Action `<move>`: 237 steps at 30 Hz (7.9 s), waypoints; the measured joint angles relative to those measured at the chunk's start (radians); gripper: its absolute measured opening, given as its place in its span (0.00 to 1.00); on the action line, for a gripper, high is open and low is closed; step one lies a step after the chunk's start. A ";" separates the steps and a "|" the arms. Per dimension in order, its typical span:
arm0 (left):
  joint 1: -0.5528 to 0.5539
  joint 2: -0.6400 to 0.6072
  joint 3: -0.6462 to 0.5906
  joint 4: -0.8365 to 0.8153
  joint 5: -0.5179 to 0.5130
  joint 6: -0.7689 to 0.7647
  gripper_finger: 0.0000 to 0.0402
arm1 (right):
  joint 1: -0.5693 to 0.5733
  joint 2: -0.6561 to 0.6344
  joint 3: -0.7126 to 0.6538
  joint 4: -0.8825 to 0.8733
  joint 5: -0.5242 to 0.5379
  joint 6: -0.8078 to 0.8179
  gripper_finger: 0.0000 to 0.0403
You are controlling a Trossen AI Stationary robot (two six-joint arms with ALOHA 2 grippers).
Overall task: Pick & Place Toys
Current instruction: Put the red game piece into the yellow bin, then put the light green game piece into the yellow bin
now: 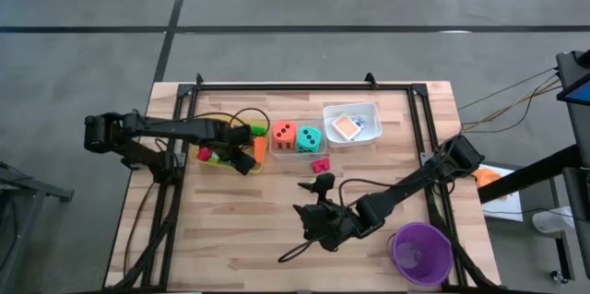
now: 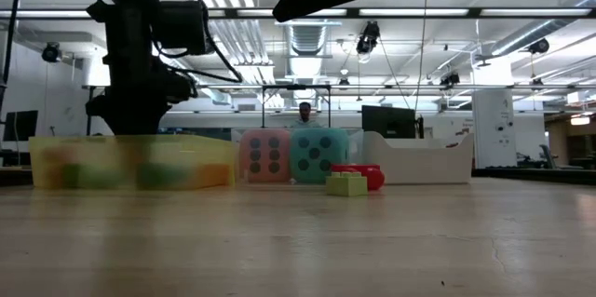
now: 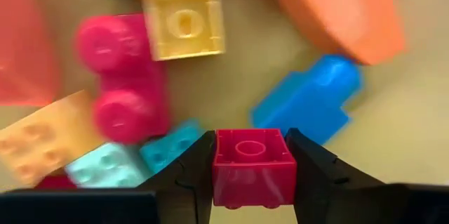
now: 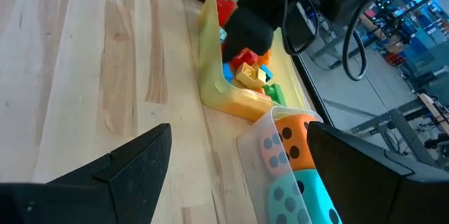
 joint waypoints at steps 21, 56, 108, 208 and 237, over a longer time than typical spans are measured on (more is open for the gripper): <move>0.037 0.031 -0.018 0.027 0.006 -0.028 0.36 | 0.002 -0.002 0.000 0.000 -0.001 0.000 0.82; 0.037 0.091 -0.032 0.082 0.065 -0.021 0.41 | 0.002 -0.002 0.000 0.000 -0.047 0.000 0.82; -0.391 -0.289 -0.007 0.351 -0.210 -0.021 0.84 | -0.158 -0.039 -0.084 -0.393 -0.360 0.809 0.82; -0.638 0.043 0.040 0.940 -0.252 0.587 0.83 | -0.113 -0.078 -0.129 0.137 -0.524 0.358 0.22; -0.636 0.154 0.120 0.976 -0.123 0.628 0.37 | -0.076 -0.077 -0.084 0.127 -0.562 0.287 0.22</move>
